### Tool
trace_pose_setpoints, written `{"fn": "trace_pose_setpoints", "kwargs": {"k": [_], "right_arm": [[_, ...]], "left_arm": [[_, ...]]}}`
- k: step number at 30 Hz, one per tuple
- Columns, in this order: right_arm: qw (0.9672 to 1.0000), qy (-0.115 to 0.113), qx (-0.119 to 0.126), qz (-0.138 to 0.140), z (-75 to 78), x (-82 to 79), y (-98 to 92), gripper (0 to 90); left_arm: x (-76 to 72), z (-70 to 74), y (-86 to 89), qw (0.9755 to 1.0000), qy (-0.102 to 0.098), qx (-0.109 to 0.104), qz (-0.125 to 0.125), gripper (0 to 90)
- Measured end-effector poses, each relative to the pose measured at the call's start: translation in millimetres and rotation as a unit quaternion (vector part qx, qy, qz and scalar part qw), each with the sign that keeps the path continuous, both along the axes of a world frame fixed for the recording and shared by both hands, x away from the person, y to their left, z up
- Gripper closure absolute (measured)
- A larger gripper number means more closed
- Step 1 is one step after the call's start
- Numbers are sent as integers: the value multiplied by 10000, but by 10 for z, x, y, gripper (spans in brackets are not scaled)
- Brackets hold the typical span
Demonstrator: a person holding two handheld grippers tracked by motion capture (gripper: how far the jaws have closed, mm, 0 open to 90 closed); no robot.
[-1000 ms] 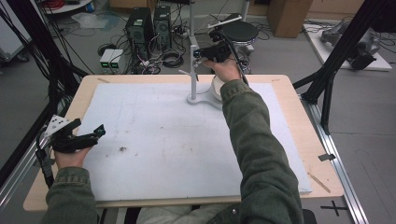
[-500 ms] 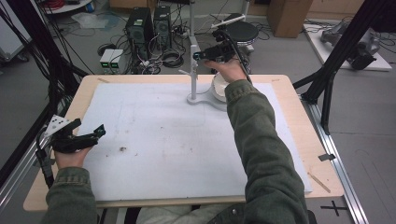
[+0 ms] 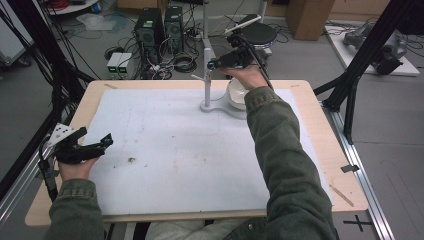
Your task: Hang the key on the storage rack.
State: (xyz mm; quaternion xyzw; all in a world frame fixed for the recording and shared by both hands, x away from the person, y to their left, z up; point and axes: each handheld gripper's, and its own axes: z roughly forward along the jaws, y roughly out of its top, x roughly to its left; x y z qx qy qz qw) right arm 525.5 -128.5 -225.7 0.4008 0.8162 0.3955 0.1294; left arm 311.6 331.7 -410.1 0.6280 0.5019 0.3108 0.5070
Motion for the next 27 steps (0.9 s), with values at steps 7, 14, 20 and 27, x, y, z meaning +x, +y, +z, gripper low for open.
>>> {"fn": "trace_pose_setpoints", "kwargs": {"k": [7, 14, 20, 27], "right_arm": [[10000, 0, 20, -85, 24, -88, -105, 5], [9999, 37, 20, -152, -47, -172, -290, 6], [9998, 13, 64, -213, -85, -245, -454, 5], [9996, 55, 1, -271, -128, -332, -598, 6]], "left_arm": [[-1, 2, -3, 10000, -8, -5, 1, 17], [1, 1, -15, 10000, -6, 8, -7, 17], [3, -1, -13, 10000, 23, 33, -12, 17], [9, -4, -20, 10000, 28, 27, -15, 17]]}}
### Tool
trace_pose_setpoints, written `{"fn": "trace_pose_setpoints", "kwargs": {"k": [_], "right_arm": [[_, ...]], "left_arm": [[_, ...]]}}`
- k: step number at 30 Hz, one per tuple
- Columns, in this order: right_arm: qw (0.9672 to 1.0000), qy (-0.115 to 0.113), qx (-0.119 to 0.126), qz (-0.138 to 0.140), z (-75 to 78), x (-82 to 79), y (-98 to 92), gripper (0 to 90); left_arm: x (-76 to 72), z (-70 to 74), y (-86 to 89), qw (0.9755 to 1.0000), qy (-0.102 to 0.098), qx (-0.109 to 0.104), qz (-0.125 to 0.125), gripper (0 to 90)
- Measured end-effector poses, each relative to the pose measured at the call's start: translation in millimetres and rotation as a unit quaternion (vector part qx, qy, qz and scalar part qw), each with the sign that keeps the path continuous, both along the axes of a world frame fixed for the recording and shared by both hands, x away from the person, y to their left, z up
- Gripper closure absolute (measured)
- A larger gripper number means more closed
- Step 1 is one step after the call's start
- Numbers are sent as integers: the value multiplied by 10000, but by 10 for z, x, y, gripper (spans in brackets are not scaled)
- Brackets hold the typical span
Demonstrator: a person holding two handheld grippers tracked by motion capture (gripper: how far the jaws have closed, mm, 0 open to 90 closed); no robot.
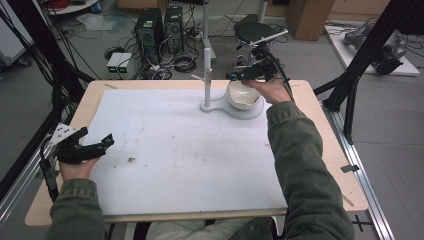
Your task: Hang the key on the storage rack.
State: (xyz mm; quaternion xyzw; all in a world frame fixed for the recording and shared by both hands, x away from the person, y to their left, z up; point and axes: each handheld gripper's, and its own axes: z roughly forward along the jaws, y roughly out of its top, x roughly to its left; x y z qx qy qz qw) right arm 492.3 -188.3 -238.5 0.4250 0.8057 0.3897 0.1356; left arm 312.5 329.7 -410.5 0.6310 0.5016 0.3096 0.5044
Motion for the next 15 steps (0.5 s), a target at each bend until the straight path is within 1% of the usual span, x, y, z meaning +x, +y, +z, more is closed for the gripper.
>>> {"fn": "trace_pose_setpoints", "kwargs": {"k": [2, 11, 14, 15], "right_arm": [[10000, -22, 72, -1, 10, -35, -32, 6], [9999, -23, 73, -96, -34, -174, -190, 6], [9996, -83, 233, -106, -21, -233, -230, 6], [9997, -91, 226, -100, -29, -249, -240, 6]], "left_arm": [[2, -1, 2, 10000, 2, -7, 2, 17], [4, -1, 3, 10000, -4, -22, 7, 17], [6, -2, 4, 10000, -7, -26, 14, 17], [6, -2, 4, 10000, -5, -24, 15, 17]]}}
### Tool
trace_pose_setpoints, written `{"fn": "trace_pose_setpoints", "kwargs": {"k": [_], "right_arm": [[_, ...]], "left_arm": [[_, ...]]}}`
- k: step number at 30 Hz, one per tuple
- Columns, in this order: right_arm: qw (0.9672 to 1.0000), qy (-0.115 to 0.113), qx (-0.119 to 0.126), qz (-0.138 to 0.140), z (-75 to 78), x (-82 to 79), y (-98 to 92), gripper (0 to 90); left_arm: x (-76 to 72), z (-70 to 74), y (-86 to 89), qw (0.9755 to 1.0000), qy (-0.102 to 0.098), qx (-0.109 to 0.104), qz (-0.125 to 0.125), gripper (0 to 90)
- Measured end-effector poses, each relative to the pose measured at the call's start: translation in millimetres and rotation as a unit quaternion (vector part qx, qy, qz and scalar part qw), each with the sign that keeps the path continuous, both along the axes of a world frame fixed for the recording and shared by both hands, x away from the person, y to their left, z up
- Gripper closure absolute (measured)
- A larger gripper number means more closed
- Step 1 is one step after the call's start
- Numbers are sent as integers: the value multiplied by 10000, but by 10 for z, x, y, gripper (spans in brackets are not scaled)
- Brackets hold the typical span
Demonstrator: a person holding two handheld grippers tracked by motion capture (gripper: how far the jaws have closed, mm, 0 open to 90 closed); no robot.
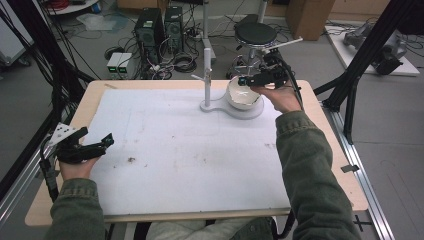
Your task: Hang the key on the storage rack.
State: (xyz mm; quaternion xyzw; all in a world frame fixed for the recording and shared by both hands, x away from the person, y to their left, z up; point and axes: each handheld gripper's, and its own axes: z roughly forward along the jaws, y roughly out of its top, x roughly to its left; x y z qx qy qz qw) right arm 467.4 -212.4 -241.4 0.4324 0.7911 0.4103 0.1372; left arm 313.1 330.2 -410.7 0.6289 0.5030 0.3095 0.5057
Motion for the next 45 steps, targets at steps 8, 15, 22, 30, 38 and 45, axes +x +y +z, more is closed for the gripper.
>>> {"fn": "trace_pose_setpoints", "kwargs": {"k": [8, 15, 22, 30, 38, 45], "right_arm": [[10000, -4, 14, -78, -116, -105, -108, 6], [9999, -49, 5, -102, -224, -204, -202, 6], [9998, -100, 23, -151, -304, -310, -305, 6], [9996, -129, 65, -262, -438, -427, -432, 6], [9993, -209, 103, -304, -572, -548, -499, 6], [9989, -322, 89, -314, -672, -658, -511, 6]], "left_arm": [[2, -2, -4, 10000, 18, 14, -12, 17], [2, -4, -9, 10000, 23, 12, -15, 17], [7, -8, -10, 10000, 41, 20, -28, 17], [6, -10, -14, 10000, 59, 38, -36, 17], [6, -13, -17, 10000, 63, 43, -35, 17], [5, -17, -17, 9999, 82, 49, -48, 17]]}}
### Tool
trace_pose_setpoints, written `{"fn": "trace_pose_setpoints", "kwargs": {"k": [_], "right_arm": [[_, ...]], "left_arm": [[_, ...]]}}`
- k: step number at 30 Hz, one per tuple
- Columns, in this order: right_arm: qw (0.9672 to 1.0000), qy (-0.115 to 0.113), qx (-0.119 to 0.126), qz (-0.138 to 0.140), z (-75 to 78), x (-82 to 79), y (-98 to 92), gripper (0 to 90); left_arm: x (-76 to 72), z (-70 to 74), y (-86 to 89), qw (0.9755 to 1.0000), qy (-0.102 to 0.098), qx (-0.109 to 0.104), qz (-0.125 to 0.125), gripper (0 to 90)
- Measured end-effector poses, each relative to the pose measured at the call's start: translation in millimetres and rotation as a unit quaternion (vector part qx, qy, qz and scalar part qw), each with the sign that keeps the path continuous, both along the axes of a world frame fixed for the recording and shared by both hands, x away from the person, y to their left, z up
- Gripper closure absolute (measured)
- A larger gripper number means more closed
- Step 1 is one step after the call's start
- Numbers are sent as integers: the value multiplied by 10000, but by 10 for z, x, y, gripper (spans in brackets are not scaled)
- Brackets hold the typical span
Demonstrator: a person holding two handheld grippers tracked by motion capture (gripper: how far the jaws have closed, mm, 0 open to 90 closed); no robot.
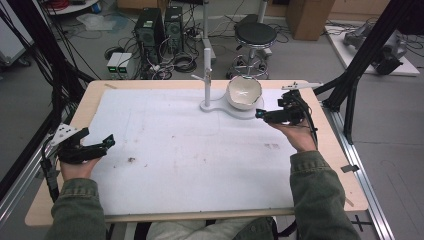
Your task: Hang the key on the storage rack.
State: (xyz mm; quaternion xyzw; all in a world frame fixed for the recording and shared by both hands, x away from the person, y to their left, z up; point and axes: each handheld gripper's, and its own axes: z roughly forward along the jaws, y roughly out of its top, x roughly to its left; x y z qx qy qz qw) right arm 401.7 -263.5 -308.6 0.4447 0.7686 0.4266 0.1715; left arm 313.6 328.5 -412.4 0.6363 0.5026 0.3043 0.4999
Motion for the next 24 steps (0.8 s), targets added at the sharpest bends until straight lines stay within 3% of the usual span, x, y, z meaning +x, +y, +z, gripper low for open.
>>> {"fn": "trace_pose_setpoints", "kwargs": {"k": [8, 24], "right_arm": [[9999, -131, -27, -28, -108, -101, -22, 6], [9998, -104, 155, -56, -311, -285, -122, 6]], "left_arm": [[-2, -13, 7, 10000, 14, -12, 2, 17], [-6, -20, 11, 10000, 20, 0, -12, 17]]}}
